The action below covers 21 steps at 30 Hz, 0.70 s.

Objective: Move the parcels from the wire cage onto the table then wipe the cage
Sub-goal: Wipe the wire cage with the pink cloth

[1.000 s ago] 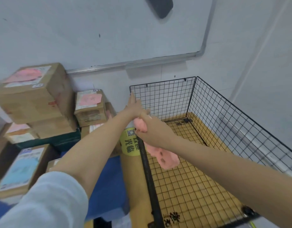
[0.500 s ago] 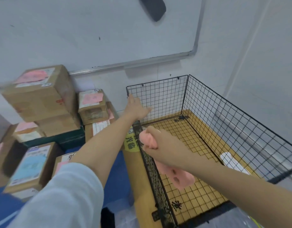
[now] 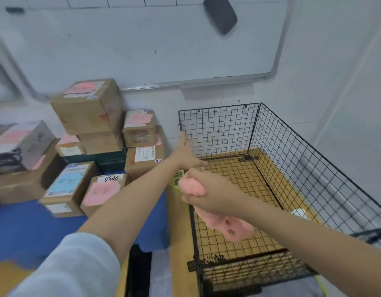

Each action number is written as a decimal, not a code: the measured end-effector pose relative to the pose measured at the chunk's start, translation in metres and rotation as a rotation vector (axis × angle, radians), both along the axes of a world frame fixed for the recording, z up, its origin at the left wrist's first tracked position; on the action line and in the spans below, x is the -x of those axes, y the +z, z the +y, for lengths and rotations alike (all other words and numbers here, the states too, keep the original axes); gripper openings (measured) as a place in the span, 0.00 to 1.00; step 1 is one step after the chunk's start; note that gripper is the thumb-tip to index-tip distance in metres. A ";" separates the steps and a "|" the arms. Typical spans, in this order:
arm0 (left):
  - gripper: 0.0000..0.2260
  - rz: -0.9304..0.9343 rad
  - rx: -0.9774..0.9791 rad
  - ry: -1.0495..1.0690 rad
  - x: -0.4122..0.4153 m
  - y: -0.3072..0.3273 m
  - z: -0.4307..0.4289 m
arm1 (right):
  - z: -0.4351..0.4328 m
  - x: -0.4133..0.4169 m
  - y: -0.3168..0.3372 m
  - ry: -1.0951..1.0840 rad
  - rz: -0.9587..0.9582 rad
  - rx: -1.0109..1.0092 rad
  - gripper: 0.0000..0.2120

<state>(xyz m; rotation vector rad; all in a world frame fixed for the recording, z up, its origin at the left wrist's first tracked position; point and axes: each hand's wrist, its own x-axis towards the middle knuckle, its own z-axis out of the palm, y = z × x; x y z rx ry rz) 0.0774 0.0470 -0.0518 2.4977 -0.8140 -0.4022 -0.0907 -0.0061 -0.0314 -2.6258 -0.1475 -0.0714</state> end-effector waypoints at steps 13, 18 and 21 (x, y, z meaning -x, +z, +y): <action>0.38 -0.210 -0.093 0.169 0.041 0.021 -0.002 | -0.004 0.070 0.005 0.363 0.066 -0.138 0.11; 0.39 -0.179 -0.142 0.214 0.069 0.017 -0.010 | -0.010 0.074 0.014 0.518 -0.019 -0.006 0.09; 0.41 -0.238 -0.229 0.239 0.082 0.008 -0.010 | -0.016 0.078 0.016 0.569 -0.013 0.002 0.11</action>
